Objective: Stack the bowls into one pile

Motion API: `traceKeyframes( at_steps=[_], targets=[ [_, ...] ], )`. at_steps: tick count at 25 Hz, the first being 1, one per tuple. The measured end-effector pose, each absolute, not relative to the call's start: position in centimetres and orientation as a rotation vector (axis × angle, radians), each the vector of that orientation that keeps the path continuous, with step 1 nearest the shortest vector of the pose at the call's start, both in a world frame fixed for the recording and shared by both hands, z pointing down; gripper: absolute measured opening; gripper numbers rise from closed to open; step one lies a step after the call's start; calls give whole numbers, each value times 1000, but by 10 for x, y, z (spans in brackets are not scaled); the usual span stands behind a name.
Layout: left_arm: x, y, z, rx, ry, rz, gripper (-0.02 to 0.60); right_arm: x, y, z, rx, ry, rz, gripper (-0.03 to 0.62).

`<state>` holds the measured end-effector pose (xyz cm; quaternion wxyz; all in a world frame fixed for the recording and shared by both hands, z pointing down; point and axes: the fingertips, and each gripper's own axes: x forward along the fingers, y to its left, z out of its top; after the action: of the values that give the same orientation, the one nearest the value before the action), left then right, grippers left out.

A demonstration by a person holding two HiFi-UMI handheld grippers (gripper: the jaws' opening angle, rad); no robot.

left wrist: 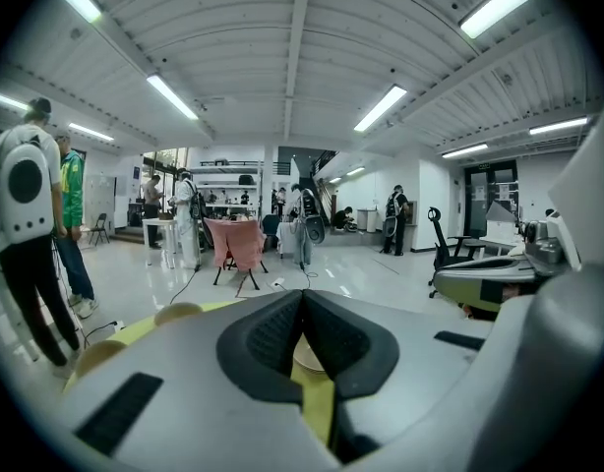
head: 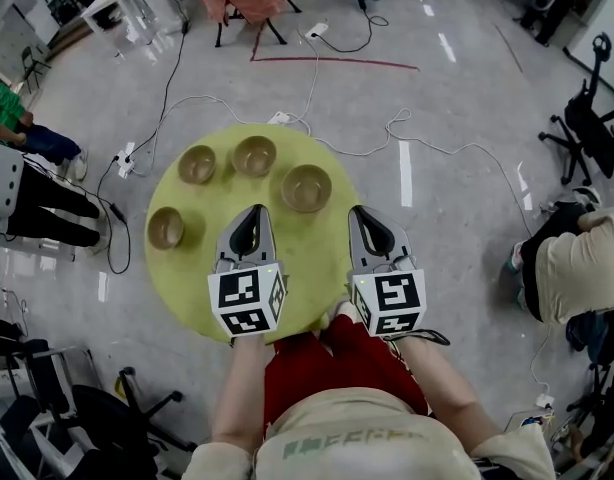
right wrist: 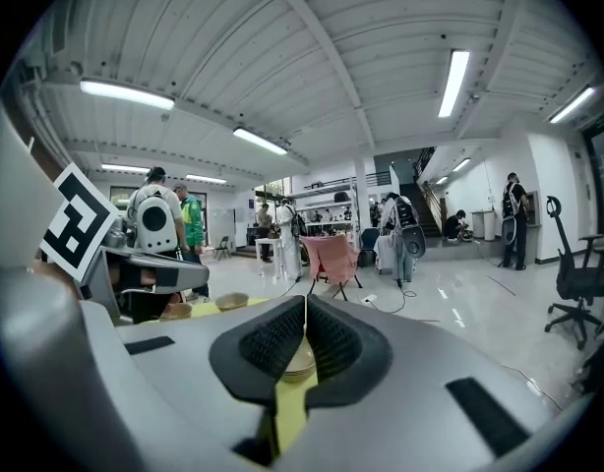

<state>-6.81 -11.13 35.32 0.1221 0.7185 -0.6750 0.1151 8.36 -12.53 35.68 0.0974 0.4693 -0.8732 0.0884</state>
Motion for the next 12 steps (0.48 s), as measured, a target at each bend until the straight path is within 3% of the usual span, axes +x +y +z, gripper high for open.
traceKeyframes(
  at_steps=[12],
  targets=[
    [-55, -75, 338, 2077, -2033, 300, 23, 98, -108, 332, 1350, -2661, 185, 37]
  ],
)
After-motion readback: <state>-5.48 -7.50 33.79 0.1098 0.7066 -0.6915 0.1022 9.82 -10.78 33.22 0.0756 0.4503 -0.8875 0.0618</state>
